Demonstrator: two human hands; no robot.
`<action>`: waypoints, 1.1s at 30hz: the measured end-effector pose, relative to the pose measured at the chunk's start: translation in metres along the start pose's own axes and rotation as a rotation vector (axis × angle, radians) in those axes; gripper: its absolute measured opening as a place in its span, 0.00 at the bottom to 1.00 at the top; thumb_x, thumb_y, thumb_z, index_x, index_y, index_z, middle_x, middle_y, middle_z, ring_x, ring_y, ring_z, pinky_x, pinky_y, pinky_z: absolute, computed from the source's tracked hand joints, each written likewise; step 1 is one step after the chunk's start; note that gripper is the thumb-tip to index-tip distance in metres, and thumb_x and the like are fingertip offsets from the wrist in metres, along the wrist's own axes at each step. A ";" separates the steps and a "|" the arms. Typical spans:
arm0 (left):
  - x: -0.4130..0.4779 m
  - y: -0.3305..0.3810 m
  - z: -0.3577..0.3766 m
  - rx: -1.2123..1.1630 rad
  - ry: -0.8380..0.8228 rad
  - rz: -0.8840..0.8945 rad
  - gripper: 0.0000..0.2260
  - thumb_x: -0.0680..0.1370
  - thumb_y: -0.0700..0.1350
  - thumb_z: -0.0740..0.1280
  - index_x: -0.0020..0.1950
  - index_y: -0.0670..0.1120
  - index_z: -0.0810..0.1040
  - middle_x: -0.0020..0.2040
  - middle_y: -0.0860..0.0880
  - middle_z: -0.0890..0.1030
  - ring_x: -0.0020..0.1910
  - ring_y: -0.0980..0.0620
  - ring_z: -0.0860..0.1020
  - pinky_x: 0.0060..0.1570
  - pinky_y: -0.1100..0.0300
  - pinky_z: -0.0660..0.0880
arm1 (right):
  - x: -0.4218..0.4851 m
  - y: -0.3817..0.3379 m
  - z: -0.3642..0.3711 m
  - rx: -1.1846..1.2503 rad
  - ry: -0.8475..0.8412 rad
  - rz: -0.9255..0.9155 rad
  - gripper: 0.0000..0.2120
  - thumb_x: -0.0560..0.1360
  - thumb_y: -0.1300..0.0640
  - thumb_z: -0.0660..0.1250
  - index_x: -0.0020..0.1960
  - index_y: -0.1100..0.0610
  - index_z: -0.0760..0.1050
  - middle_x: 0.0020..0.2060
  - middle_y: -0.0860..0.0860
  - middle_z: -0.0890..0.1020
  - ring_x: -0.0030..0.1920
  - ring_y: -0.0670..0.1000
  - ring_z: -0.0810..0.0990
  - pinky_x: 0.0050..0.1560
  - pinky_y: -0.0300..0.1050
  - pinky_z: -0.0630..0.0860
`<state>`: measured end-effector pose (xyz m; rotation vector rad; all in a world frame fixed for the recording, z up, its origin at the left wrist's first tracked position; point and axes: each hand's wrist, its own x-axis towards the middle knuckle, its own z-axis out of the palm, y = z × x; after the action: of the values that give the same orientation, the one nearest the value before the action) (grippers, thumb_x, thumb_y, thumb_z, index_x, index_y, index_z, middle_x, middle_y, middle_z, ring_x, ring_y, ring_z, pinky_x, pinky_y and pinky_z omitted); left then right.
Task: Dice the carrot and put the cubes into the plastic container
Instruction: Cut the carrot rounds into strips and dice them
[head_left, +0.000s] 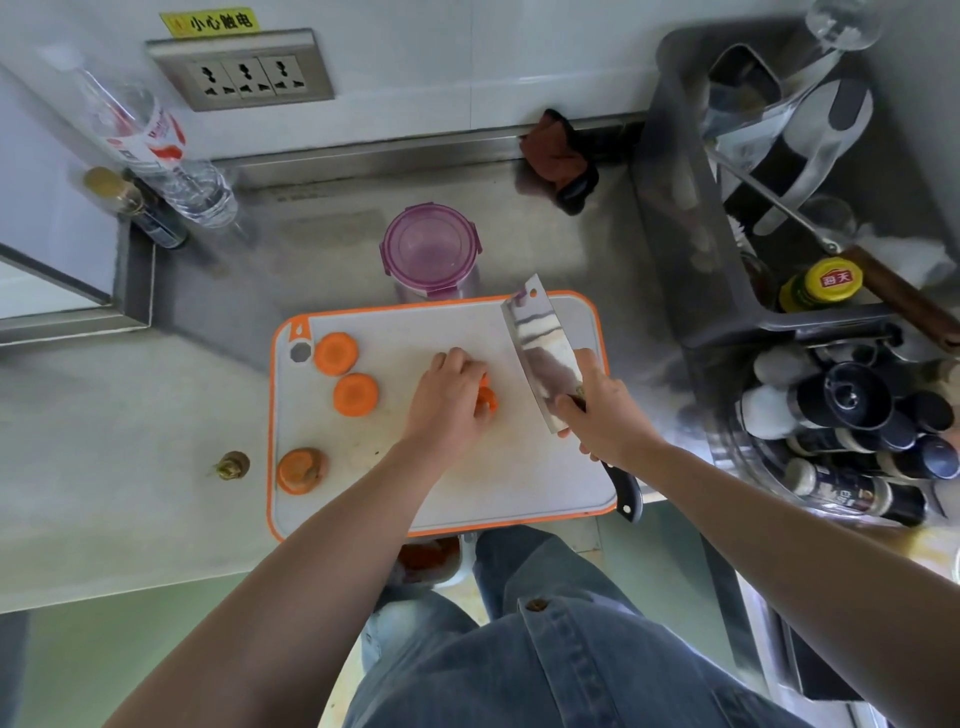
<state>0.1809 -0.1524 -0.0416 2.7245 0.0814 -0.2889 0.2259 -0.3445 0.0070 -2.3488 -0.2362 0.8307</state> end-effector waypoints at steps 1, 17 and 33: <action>0.000 -0.001 0.000 -0.014 0.003 0.001 0.20 0.72 0.44 0.70 0.63 0.44 0.76 0.57 0.44 0.73 0.56 0.43 0.72 0.58 0.51 0.72 | 0.000 0.000 0.000 -0.006 -0.004 0.000 0.10 0.80 0.58 0.57 0.58 0.53 0.59 0.37 0.56 0.80 0.27 0.54 0.76 0.20 0.41 0.73; 0.018 0.015 0.003 -0.099 0.101 -0.126 0.10 0.78 0.47 0.67 0.55 0.43 0.80 0.52 0.44 0.74 0.52 0.44 0.73 0.52 0.51 0.73 | 0.015 0.003 -0.006 -0.074 0.040 -0.048 0.08 0.79 0.60 0.56 0.55 0.52 0.58 0.35 0.55 0.77 0.28 0.54 0.76 0.23 0.45 0.73; 0.026 0.017 0.007 -0.163 0.085 -0.144 0.12 0.76 0.47 0.69 0.59 0.48 0.81 0.50 0.46 0.76 0.51 0.44 0.76 0.51 0.50 0.74 | 0.014 0.011 0.006 -0.311 0.171 -0.121 0.14 0.77 0.63 0.56 0.62 0.59 0.62 0.26 0.50 0.67 0.26 0.50 0.66 0.25 0.43 0.57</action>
<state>0.2069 -0.1707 -0.0473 2.5722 0.3118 -0.1972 0.2330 -0.3450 -0.0102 -2.6458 -0.4585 0.5635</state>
